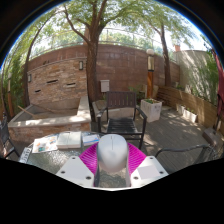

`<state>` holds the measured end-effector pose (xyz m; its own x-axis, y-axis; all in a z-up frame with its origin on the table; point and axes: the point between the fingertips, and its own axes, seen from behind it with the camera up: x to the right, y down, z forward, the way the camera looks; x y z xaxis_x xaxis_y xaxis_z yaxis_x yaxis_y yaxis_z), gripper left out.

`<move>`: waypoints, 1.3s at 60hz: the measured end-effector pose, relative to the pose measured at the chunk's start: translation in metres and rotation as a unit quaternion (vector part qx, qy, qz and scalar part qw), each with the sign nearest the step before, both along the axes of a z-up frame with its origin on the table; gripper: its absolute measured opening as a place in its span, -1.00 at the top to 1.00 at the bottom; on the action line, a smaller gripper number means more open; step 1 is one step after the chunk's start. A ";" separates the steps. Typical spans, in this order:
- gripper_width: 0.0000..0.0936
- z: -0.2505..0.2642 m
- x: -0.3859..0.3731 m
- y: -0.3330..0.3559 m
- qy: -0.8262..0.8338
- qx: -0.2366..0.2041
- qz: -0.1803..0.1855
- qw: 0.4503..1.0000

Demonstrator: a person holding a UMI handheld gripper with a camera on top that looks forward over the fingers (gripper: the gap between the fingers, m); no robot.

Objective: Arrange mouse

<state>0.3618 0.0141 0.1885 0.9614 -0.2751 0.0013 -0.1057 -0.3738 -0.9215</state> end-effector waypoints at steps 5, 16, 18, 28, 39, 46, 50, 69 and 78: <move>0.24 0.067 -0.071 -0.003 0.007 0.057 0.032 0.998; 0.25 -0.014 -0.279 -0.029 0.053 0.000 0.130 0.990; 0.25 -0.046 -0.295 -0.026 0.062 -0.037 0.141 0.987; 0.17 -0.176 -0.361 -0.057 0.058 -0.133 0.151 0.978; -0.51 -0.198 -0.372 -0.071 0.046 -0.164 0.159 0.972; -0.81 -0.154 -0.371 -0.090 0.024 -0.145 0.155 0.977; -0.81 -0.117 -0.372 -0.108 0.005 -0.134 0.157 0.978; -0.81 -0.010 -0.381 -0.231 -0.004 -0.112 0.147 0.983; -0.81 0.005 -0.382 -0.283 -0.010 -0.109 0.151 0.982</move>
